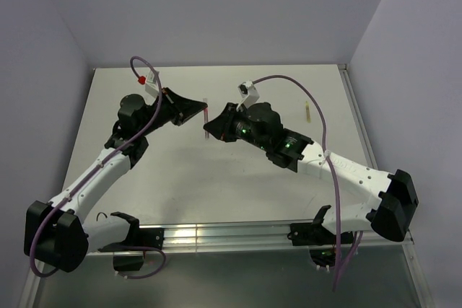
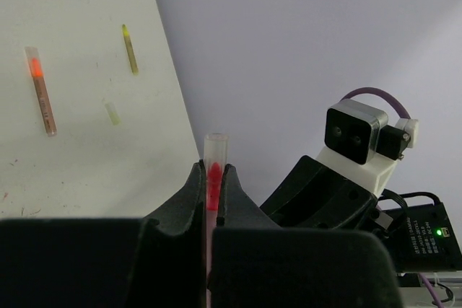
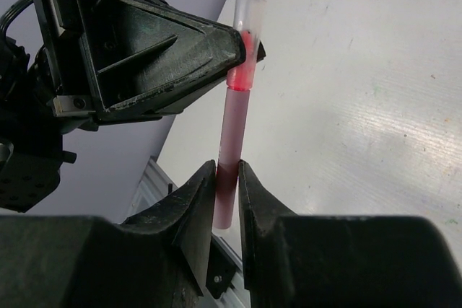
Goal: Insert the pens into the pen caps
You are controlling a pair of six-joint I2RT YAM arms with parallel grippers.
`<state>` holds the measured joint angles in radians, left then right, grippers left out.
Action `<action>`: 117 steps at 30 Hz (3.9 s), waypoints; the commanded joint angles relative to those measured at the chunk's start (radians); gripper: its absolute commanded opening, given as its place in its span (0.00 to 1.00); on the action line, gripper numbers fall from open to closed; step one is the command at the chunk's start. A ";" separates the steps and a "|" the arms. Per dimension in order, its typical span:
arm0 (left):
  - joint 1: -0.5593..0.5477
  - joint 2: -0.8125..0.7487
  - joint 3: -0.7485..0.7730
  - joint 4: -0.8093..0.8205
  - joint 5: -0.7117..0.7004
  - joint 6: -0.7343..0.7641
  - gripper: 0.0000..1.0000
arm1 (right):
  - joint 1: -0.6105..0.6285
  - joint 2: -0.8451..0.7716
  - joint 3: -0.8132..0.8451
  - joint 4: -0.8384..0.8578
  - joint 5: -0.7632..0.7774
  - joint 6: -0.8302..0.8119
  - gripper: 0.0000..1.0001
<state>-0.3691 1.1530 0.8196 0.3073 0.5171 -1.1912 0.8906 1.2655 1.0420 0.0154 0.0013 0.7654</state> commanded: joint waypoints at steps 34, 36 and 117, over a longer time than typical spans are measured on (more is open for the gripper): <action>-0.040 -0.061 -0.034 0.099 -0.042 0.047 0.00 | -0.024 0.051 0.024 0.087 -0.081 -0.003 0.02; -0.044 -0.079 -0.046 0.118 -0.040 0.067 0.00 | -0.022 0.045 0.012 0.116 -0.081 -0.021 0.00; -0.232 -0.296 -0.191 0.316 0.023 0.426 0.00 | -0.150 0.021 -0.002 0.511 -0.216 -0.118 0.00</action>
<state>-0.5301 0.8661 0.6071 0.6659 0.3149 -0.7883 0.8127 1.2839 0.9405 0.4404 -0.4122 0.6128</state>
